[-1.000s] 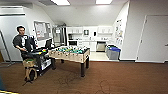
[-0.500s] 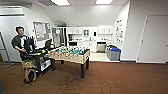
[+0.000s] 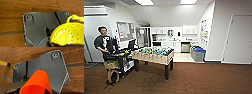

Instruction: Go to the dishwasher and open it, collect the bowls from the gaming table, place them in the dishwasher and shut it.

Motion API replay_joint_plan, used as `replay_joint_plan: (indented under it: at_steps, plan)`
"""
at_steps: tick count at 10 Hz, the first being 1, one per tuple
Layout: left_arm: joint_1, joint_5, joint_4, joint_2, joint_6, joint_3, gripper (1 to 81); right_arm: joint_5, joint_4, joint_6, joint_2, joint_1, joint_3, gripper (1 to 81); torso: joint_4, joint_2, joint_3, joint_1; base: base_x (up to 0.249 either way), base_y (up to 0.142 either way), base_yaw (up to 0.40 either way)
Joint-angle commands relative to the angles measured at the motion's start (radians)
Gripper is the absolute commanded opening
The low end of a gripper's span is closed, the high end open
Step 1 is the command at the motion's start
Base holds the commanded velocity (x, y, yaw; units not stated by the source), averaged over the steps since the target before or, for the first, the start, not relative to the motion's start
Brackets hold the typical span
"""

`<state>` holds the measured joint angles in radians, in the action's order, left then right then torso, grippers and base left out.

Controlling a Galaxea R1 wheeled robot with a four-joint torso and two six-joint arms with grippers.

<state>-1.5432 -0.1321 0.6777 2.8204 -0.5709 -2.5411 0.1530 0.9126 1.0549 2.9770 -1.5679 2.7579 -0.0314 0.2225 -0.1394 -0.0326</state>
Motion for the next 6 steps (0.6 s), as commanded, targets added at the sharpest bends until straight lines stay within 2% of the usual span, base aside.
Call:
replay_joint_plan:
  at_steps: [1,6]
  plan:
    - [0.057,0.028,0.011,-0.015,0.008,0.002,1.0,-0.033,0.006,-0.004,-0.008,0.056,0.005,1.0,0.0,0.0,0.0,0.0,0.115,-0.097,0.0]
    - [0.057,0.028,0.011,-0.015,0.009,0.002,1.0,-0.033,0.006,-0.006,-0.008,0.054,0.005,1.0,0.0,0.0,0.0,-0.001,0.115,-0.098,0.0]
